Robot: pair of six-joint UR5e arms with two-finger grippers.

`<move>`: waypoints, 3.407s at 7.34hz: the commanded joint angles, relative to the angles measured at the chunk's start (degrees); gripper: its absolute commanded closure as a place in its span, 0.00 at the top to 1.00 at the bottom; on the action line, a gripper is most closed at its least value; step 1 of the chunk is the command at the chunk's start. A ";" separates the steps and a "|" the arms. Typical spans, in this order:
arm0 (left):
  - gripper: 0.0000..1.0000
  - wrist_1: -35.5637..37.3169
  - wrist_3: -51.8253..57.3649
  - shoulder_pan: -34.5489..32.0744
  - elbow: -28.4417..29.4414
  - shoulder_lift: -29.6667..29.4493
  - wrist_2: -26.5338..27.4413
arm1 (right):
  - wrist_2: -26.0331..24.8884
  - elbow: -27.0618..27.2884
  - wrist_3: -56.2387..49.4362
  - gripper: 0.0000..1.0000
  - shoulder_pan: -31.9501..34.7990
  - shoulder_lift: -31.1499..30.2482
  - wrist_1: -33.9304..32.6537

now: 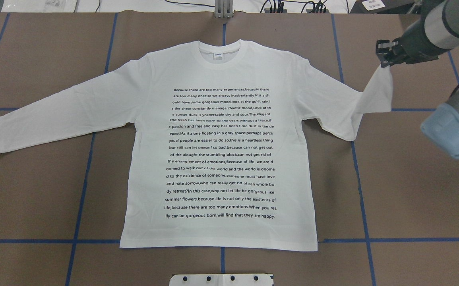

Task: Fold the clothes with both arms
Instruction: 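Reach the right gripper to the nearby sleeve cuff and grasp it, then carry the held sleeve across the shirt body toward the collar with the right gripper, then open the right gripper and withdraw it beside the shirt shoulder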

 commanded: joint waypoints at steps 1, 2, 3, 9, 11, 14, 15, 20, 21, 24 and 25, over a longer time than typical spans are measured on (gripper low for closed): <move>1.00 0.06 0.00 0.01 0.26 -0.03 0.00 | -5.40 -3.04 9.08 0.00 -6.93 12.88 -7.21; 1.00 0.06 0.00 0.01 0.35 0.06 0.09 | -10.03 -7.76 13.21 0.00 -10.18 19.18 -7.21; 1.00 0.06 0.00 0.01 0.44 0.06 0.09 | -12.78 -14.68 15.60 0.00 -12.13 26.29 -7.03; 1.00 0.06 0.09 0.01 1.84 0.41 0.17 | -31.43 -56.75 26.17 0.00 -27.86 47.90 17.57; 1.00 0.06 0.09 0.01 1.84 0.41 0.17 | -31.79 -57.11 26.43 0.00 -29.63 48.07 18.02; 1.00 0.06 0.00 -0.07 1.84 0.41 0.17 | -31.70 -58.60 31.17 0.94 -29.64 51.32 18.37; 1.00 0.06 0.00 -0.07 1.84 0.41 0.17 | -31.70 -58.69 31.18 0.99 -28.86 51.76 18.37; 1.00 -0.72 0.00 0.01 1.32 -0.21 0.26 | -16.27 -55.03 23.33 1.00 -18.94 50.89 8.13; 1.00 -5.08 -0.17 0.36 1.40 0.58 0.09 | -11.36 -48.21 18.22 1.00 -15.61 46.88 5.13; 1.00 -6.35 0.00 6.58 3.42 2.77 3.58 | -2.39 -20.47 2.16 1.00 -7.00 21.98 4.48; 1.00 -9.83 -0.17 9.65 3.77 5.39 8.91 | 2.79 -12.98 -4.96 1.00 -3.05 13.88 4.57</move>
